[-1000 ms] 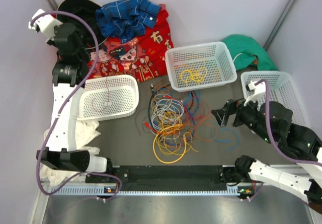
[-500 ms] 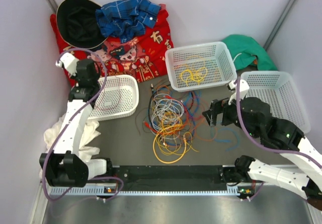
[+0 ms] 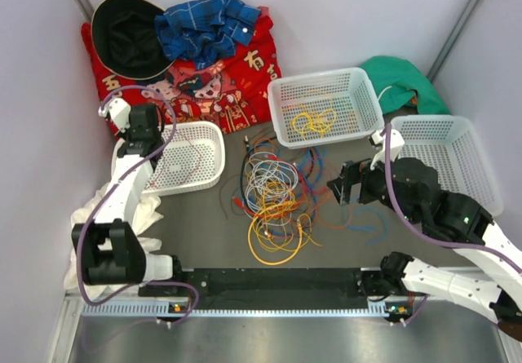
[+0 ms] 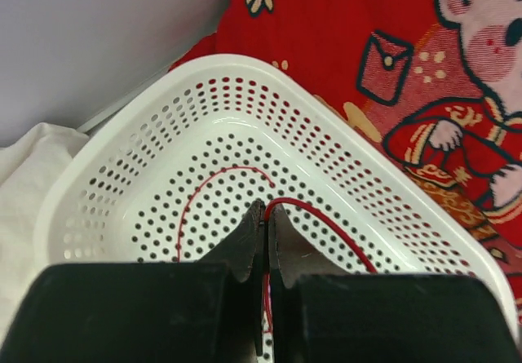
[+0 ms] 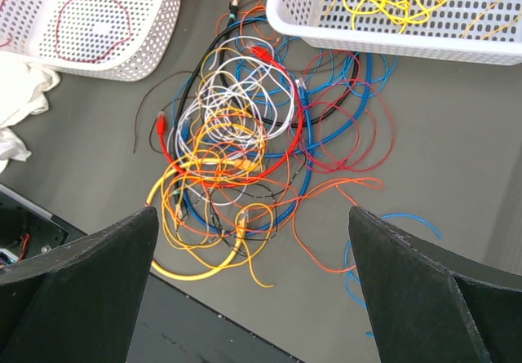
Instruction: Untangle the cables
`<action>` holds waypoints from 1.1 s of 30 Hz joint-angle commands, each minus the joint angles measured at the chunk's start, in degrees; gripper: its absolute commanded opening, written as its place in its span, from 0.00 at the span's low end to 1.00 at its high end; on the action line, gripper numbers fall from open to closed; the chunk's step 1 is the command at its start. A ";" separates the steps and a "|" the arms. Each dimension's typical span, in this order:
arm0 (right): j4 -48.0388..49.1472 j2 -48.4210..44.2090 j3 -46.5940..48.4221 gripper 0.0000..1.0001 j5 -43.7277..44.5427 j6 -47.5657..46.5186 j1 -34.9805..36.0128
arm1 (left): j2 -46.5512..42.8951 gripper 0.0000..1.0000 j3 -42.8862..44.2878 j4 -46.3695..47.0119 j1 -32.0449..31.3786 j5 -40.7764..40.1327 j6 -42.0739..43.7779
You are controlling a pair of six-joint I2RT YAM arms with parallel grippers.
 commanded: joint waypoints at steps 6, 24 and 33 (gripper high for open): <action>1.10 -0.01 0.04 0.99 0.20 1.54 0.11 | 6.83 0.86 6.07 -0.44 1.10 -0.05 2.82; 13.40 15.78 -14.53 0.99 -11.21 0.04 0.11 | -19.27 0.99 -7.98 2.12 -22.52 19.22 -8.87; 22.36 27.23 -17.36 0.99 -9.55 -0.04 -0.15 | -18.92 0.99 -14.31 -3.42 -38.63 16.48 -14.85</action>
